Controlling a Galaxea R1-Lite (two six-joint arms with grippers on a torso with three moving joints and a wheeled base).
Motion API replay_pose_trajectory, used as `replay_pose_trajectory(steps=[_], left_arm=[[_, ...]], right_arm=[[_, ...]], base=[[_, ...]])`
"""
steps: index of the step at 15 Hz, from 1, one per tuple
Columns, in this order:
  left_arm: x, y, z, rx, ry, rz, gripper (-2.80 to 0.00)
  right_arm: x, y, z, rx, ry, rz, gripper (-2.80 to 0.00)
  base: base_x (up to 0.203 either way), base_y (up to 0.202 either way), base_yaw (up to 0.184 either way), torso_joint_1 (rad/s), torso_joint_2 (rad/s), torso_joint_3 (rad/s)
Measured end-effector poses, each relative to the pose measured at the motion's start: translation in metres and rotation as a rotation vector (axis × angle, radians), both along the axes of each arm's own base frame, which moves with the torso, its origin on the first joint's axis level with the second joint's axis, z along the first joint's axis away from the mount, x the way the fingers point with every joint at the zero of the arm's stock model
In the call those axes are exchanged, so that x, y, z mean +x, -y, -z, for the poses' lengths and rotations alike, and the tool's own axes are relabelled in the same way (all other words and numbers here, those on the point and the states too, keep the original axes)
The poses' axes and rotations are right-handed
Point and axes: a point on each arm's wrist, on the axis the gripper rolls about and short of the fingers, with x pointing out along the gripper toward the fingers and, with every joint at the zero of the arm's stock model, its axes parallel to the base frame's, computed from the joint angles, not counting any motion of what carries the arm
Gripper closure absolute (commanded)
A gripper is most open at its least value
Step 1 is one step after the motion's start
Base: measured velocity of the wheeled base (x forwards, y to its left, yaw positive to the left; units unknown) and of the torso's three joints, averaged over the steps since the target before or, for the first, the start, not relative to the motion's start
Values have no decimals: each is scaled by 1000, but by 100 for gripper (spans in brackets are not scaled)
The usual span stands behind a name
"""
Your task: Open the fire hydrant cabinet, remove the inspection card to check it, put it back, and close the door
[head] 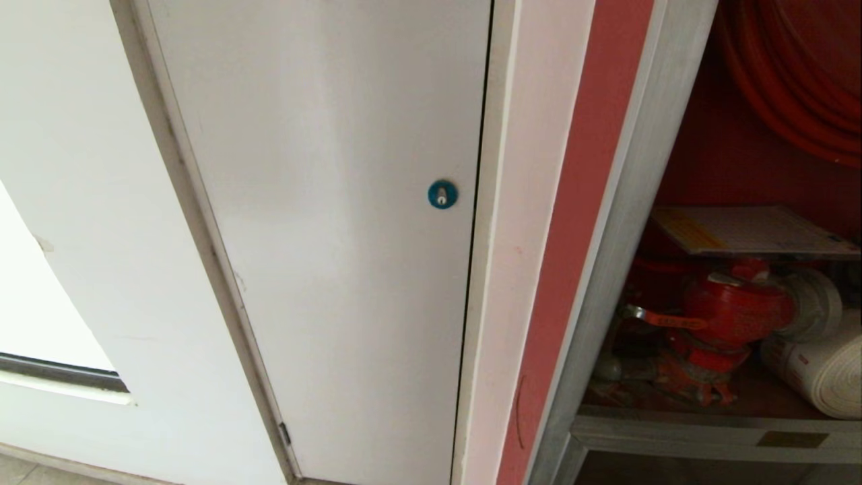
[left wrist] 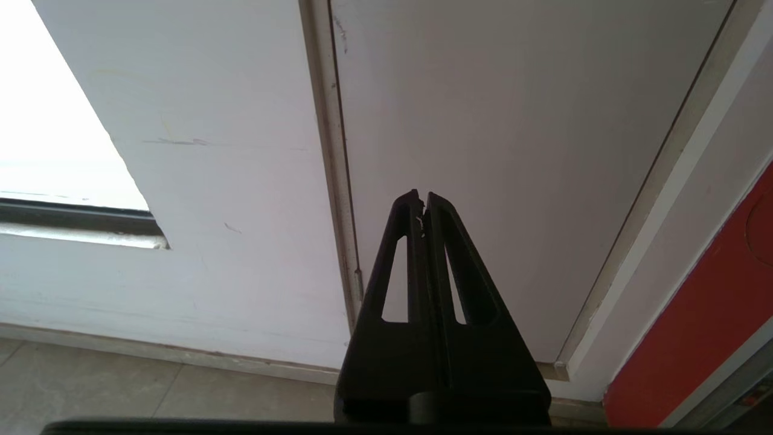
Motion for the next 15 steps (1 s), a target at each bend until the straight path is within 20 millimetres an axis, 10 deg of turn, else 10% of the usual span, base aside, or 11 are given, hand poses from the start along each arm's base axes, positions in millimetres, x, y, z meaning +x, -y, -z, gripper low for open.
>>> replay_pose_trajectory(steps=[15], left_arm=[[0, 0, 0, 0, 0, 0, 0]], right_arm=[[0, 1, 4, -32, -38, 27, 0]], base=[[0, 0, 0, 0, 0, 0]])
